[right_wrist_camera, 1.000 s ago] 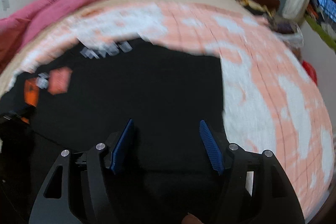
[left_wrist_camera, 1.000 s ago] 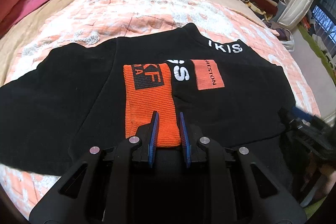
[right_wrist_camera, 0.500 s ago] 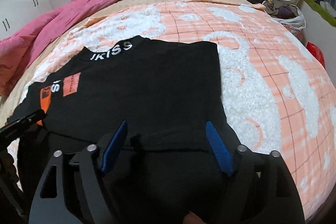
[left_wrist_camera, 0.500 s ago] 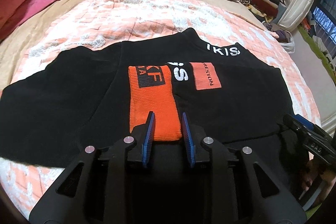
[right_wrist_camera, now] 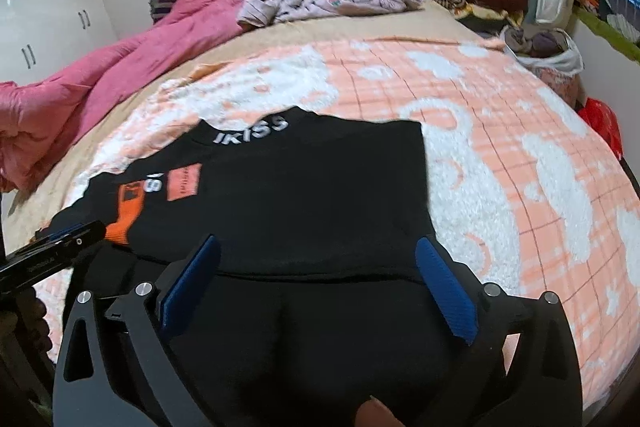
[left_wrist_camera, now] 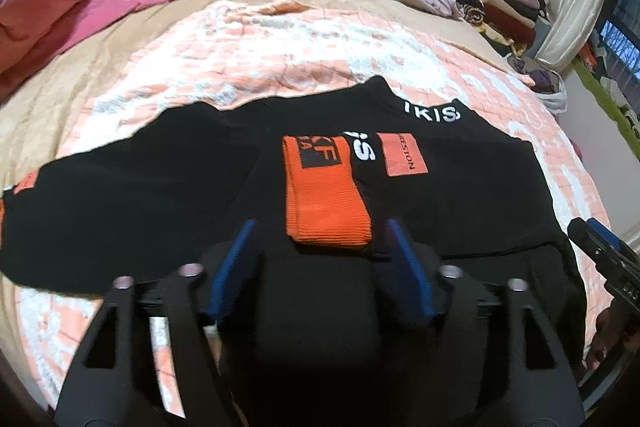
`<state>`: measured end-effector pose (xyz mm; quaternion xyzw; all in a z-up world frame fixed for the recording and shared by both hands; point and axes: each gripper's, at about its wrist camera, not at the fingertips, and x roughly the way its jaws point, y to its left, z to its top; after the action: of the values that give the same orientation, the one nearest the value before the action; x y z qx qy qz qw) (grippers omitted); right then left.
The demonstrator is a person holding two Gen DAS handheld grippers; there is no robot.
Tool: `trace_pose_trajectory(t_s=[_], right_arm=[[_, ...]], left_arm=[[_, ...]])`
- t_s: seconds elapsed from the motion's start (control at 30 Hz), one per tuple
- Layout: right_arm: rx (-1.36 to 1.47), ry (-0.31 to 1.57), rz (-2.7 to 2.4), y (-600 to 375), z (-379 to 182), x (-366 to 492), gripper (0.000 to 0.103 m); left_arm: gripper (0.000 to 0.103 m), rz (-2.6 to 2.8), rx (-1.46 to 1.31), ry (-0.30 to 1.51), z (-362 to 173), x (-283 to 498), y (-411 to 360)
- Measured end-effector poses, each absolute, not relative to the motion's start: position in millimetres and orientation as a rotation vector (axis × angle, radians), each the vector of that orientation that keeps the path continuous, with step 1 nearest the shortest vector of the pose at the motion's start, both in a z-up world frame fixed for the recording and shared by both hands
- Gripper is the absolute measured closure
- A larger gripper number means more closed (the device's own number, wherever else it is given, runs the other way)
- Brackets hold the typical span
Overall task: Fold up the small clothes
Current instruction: 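Move the left tool to the orange cuff of the other sleeve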
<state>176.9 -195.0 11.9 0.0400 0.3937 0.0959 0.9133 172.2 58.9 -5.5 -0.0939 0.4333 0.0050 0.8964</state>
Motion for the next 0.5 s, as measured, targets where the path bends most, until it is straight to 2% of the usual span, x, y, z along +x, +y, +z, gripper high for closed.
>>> trace_pose_trajectory(t_s=[0.07,0.13,0.5], right_arm=[[0.073,0.796,0.204,-190.3,17.6,171.6,0.005],[0.059,0.783,0.21,-185.5,21.8,167.5,0.005],[0.024,0.743,0.277,-154.8,39.0,153.4,0.005]], left_arm=[[0.03,0.011,-0.186,0.886,-1.5,169.0,60.3],[0.02,0.021,-0.177,0.877,2.6,165.3,62.4],[0.011,0.061,-0.147,0.816,24.0,143.6,78.7]])
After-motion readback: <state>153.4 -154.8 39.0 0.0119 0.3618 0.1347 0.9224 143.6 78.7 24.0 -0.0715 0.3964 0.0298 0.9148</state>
